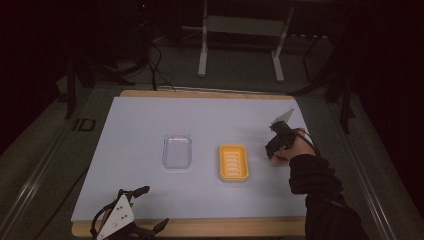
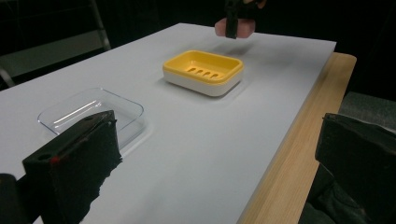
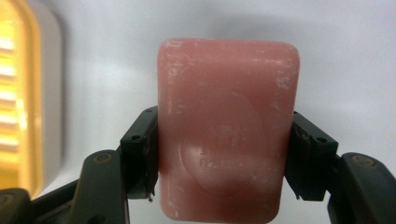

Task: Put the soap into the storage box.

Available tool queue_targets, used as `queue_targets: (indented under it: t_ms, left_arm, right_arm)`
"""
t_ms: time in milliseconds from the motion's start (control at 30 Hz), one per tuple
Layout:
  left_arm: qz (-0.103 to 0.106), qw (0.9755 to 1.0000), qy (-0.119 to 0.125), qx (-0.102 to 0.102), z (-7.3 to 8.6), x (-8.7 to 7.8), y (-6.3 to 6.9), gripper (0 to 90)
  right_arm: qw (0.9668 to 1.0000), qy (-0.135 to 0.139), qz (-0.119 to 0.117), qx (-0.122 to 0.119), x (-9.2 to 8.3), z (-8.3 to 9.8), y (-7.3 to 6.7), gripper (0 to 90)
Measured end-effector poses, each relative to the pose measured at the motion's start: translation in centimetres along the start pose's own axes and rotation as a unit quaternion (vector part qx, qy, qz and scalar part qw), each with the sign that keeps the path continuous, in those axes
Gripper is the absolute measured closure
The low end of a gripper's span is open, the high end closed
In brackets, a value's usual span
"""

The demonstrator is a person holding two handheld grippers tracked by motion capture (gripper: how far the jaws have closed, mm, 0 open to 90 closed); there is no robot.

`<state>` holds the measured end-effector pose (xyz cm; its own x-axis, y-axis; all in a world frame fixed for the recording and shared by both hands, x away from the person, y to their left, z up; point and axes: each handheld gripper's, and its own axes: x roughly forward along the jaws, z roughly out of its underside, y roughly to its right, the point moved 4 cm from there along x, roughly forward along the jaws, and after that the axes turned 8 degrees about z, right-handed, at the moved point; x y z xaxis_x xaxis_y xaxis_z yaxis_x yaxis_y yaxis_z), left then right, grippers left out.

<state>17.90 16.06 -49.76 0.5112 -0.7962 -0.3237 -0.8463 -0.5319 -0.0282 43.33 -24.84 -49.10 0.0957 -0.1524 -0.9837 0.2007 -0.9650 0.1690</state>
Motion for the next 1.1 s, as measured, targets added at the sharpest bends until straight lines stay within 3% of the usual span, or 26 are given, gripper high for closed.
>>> queue_targets:
  t_ms: [233,367,467,567,833,1100]
  left_arm:
    - [0.000,1.0000,0.004,0.000,-0.1,0.0,0.1,0.2]
    - [-0.001,1.0000,0.002,0.000,0.0,0.0,0.0,0.3]
    - [-0.002,1.0000,0.002,0.000,0.0,0.0,0.0,0.2]
    - [-0.003,1.0000,0.002,0.000,0.0,-0.1,0.0,0.2]
    - [-0.003,1.0000,0.002,0.000,0.0,-0.1,0.0,0.3]
    - [-0.005,1.0000,0.001,0.002,0.0,-0.1,0.0,0.2]
  right_arm:
    - [0.9998,0.001,0.019,-0.009,-2.1,0.5,0.1,37.4]
    - [1.0000,0.005,-0.004,0.000,-3.4,0.6,-0.6,37.4]
    - [1.0000,0.006,-0.007,-0.004,-3.8,0.5,-1.1,37.4]
    - [0.9996,0.002,-0.025,0.008,-4.9,0.2,-2.5,37.4]
    - [0.9997,0.008,-0.021,-0.006,-5.7,0.0,-4.1,37.4]
    - [0.9988,0.023,-0.042,-0.006,-6.8,-0.4,-7.1,37.4]
